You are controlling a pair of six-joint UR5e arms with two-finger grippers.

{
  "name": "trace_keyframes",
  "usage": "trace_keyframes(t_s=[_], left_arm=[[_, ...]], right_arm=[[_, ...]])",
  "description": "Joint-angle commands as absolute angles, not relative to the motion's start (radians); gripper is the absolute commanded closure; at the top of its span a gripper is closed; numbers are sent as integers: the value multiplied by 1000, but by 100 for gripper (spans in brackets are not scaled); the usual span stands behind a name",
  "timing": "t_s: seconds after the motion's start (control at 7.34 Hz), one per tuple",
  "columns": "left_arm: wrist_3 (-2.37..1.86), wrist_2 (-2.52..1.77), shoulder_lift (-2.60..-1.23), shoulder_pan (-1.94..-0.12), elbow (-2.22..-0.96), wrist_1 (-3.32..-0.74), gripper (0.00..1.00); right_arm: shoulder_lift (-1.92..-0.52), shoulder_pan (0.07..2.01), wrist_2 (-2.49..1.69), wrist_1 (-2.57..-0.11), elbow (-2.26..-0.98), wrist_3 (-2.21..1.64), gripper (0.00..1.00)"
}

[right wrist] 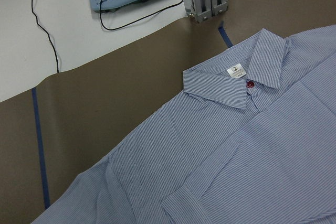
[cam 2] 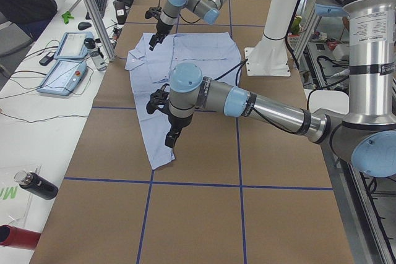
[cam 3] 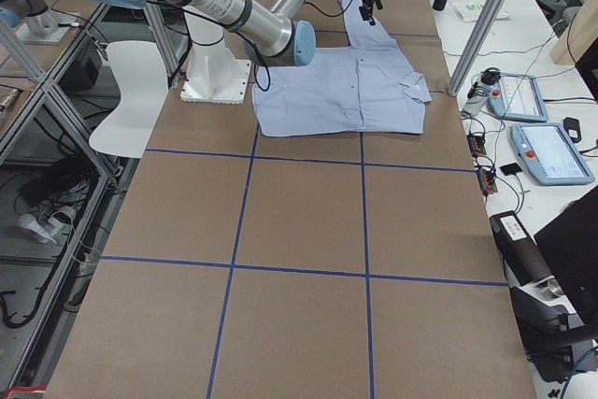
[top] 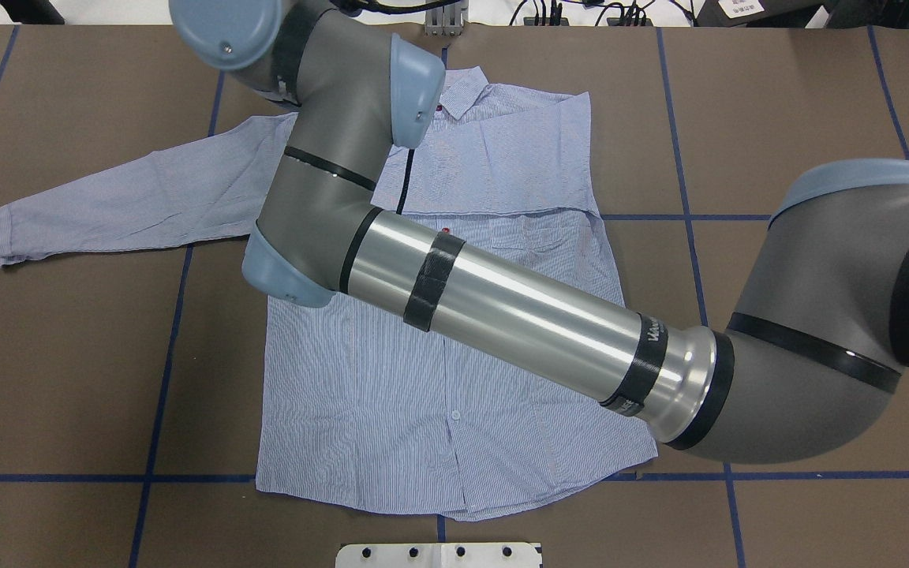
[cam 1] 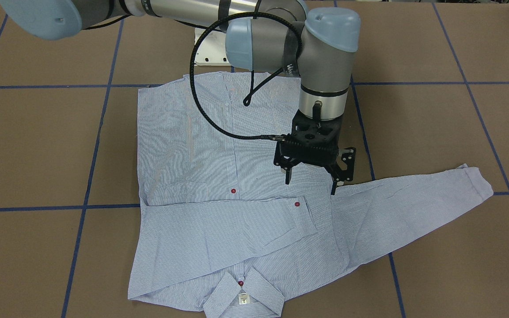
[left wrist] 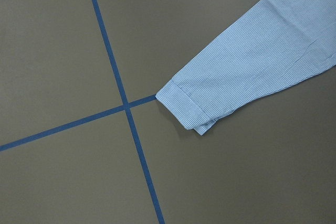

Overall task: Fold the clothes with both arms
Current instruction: 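Release the sleeve and draw the right gripper back beside the shirt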

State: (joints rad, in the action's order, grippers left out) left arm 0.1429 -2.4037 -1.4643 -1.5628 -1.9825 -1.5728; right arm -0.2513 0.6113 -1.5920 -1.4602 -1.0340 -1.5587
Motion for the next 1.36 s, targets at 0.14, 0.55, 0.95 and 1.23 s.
trace_keyframes(t_s=[0.14, 0.55, 0.95, 1.23], left_arm=[[138, -2418, -1474, -1479, -1944, -1753, 0], [-151, -2411, -1493, -1438, -1789, -2056, 0], [-486, -2182, -1493, -1232, -1738, -2210, 0], [-553, -2178, -1529, -1232, -1541, -2447, 0]], right_arm=[[-542, 692, -1729, -1642, -1437, -1348, 0], [-959, 843, -1911, -1643, -1826, -1046, 0], [-1306, 974, -2044, -1562, -2005, -798, 0], [-1551, 1075, -2142, -1299, -1999, -695, 0]])
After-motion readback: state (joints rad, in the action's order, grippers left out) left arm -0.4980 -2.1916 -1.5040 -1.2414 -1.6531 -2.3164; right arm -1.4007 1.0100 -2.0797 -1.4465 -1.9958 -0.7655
